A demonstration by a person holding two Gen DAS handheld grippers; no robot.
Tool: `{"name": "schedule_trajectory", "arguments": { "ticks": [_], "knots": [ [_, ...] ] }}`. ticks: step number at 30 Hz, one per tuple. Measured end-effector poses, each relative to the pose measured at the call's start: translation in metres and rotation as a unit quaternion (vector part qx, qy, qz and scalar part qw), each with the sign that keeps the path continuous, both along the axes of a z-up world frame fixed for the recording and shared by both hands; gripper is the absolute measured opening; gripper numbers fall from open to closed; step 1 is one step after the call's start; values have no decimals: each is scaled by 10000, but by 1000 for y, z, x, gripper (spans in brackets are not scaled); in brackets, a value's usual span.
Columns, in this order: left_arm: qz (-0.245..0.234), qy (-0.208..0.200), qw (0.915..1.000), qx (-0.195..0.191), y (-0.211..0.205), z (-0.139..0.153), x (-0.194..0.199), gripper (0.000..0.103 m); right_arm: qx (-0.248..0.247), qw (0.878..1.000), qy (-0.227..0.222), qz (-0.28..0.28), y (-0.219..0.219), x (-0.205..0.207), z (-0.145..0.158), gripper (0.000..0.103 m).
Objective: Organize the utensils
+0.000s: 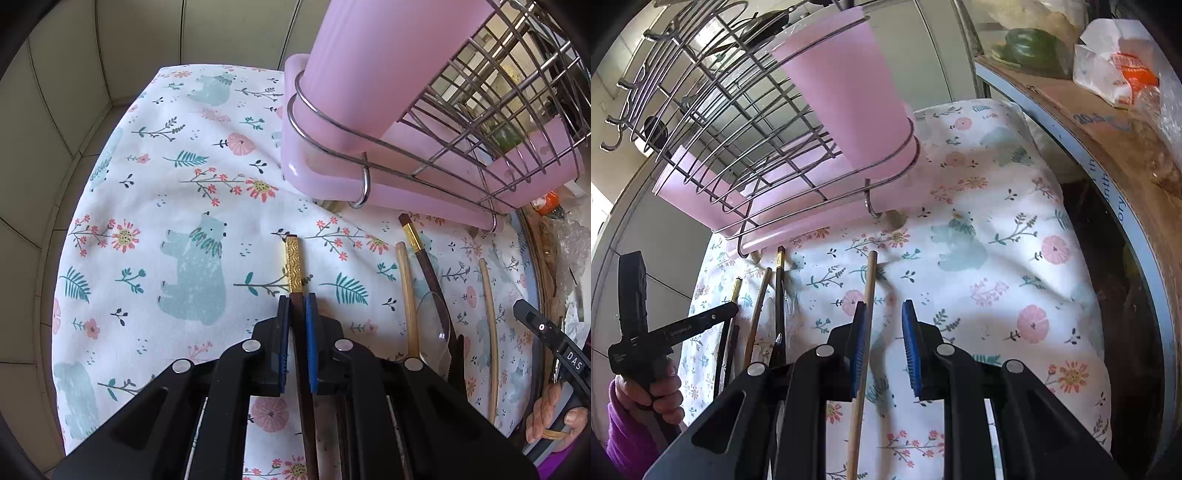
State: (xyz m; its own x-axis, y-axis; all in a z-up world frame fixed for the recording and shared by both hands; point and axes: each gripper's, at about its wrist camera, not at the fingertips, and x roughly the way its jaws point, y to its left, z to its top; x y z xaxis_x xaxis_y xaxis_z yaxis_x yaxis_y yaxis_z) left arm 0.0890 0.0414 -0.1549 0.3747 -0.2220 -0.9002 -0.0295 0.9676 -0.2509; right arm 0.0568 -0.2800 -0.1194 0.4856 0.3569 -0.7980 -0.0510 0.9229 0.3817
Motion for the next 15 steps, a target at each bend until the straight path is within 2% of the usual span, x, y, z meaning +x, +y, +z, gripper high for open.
{"name": "schedule_trajectory", "arguments": {
  "ticks": [11,15],
  "knots": [
    [-35,223,9997,-78,4,0,6,9,39,9995,110,300,11,4,-8,20],
    [-81,259,9996,-1,2,-1,8,9,125,9995,29,294,8,2,-6,29]
  ]
}}
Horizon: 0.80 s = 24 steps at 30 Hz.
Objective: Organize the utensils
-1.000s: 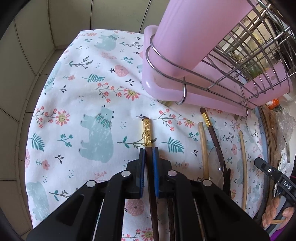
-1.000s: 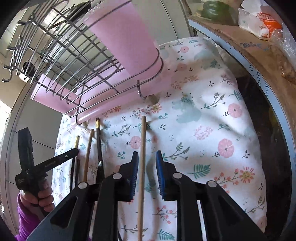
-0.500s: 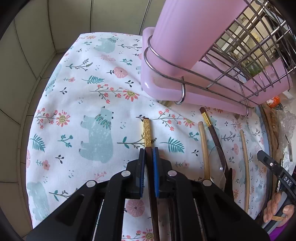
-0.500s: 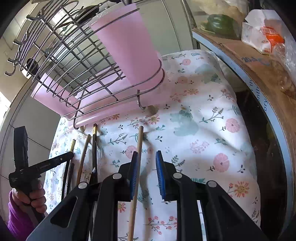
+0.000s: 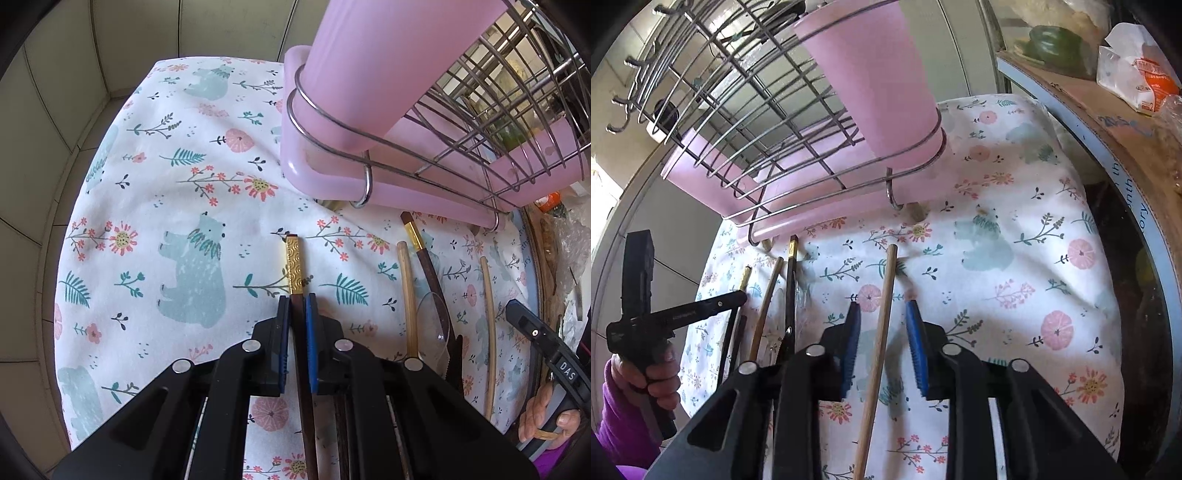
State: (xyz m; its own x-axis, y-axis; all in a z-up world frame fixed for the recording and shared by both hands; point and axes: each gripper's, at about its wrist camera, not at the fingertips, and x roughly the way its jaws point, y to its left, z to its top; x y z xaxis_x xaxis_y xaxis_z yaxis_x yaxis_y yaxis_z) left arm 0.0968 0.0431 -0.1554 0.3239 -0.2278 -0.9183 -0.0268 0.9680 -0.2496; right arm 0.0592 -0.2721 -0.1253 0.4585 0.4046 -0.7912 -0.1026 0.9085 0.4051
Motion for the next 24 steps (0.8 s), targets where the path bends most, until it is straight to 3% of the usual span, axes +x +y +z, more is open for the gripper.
{"name": "schedule_trajectory", "arguments": {
  "ticks": [7,13,21,24],
  "knots": [
    [126,226,9996,-61,0,-2,4,9,304,9994,136,83,-8,1,2,31],
    [-43,609,9981,-107,2,-2,15,9,681,9966,441,142,-14,18,11,29],
    [-116,990,9949,-146,4,-8,24,9,-205,9980,518,287,14,32,9,29],
    [-128,1010,9948,-66,1,-8,24,9,-283,9973,567,384,18,33,2,27]
  ]
}}
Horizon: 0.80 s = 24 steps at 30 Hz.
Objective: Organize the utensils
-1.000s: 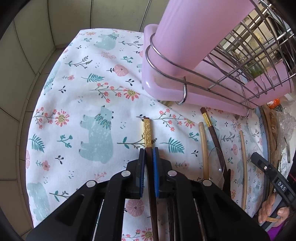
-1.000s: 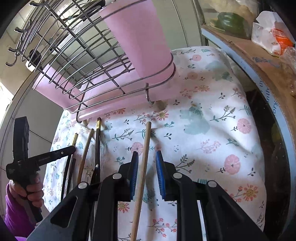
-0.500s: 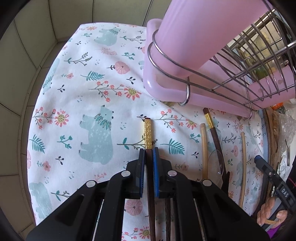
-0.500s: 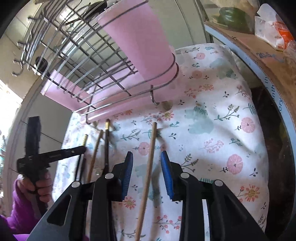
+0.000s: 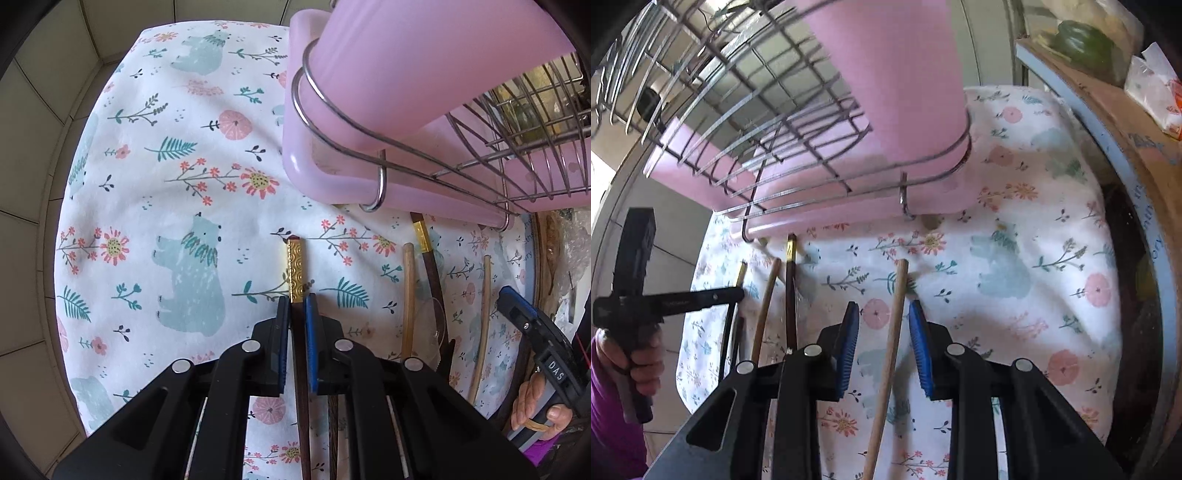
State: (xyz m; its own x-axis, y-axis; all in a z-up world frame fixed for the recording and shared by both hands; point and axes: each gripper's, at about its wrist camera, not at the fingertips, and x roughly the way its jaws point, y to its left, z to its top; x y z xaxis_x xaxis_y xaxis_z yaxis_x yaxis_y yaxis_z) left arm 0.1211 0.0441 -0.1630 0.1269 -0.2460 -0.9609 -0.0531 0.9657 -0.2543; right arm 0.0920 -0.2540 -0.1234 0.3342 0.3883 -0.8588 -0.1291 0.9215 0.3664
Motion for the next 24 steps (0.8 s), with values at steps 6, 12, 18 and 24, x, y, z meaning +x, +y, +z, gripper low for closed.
{"name": "schedule_trajectory", "arguments": {
  "ticks": [6,12,18,24],
  "knots": [
    [24,-147,9999,1,0,2,-1,9,0,9999,94,39,6,1,-6,26],
    [44,-136,9999,1,5,3,-2,9,-90,9999,57,130,12,-3,-3,26],
    [-38,-140,9997,194,-4,3,0,9,132,9996,188,157,12,-6,-2,26],
    [-164,27,9996,249,-11,1,5,9,178,9990,390,101,-2,3,9,26]
  ]
}}
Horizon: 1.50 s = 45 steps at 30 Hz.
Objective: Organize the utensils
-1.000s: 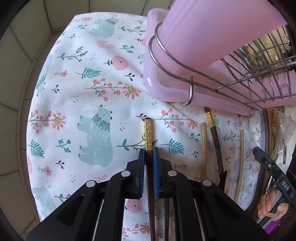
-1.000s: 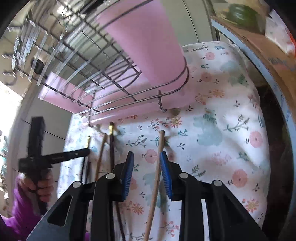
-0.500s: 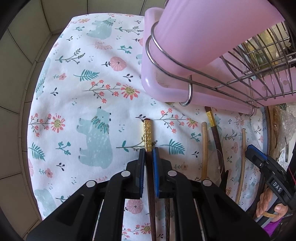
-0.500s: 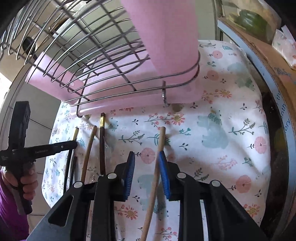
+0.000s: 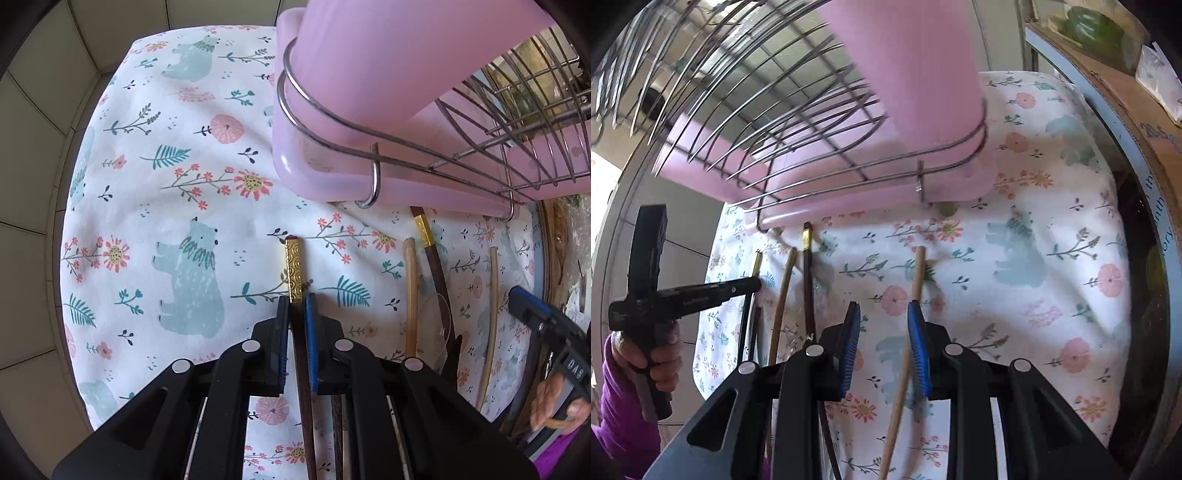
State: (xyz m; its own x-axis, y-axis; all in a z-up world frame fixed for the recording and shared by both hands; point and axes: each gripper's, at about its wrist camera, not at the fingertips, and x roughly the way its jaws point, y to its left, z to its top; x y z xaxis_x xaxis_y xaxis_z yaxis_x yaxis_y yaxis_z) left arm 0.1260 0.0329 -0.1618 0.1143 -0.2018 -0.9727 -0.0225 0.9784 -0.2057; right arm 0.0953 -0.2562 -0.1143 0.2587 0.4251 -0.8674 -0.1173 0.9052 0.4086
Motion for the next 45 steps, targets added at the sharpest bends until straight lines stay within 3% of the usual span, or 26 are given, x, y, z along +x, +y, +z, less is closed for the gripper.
{"name": "schedule_trajectory", "arguments": {
  "ticks": [8,10,13,22,27,32,36,40,45],
  "knots": [
    [-35,60,10000,39,-2,-1,6,9,-362,9982,459,142,7,16,-20,25],
    [-4,52,10000,5,0,-1,6,9,-487,9975,454,224,13,16,-24,15],
    [13,-73,10000,-60,4,0,4,8,-680,9969,301,243,17,14,-26,7],
    [123,-512,9981,-305,16,14,-28,6,-177,9983,-541,79,4,-16,9,6],
    [132,-1177,9920,-443,22,48,-54,6,106,9928,-1189,-86,-8,-35,39,6],
    [301,-2233,9728,-529,34,101,-80,5,175,9814,-1894,-254,-13,-52,69,6],
    [503,-3097,9475,-615,44,140,-108,5,312,9696,-2390,-427,-21,-65,95,6],
    [705,-3662,9256,-643,42,173,-110,5,447,9522,-2959,-610,-25,-80,126,6],
    [807,-4097,9057,-726,53,215,-119,5,550,9285,-3575,-836,-37,-86,166,6]
  ]
}}
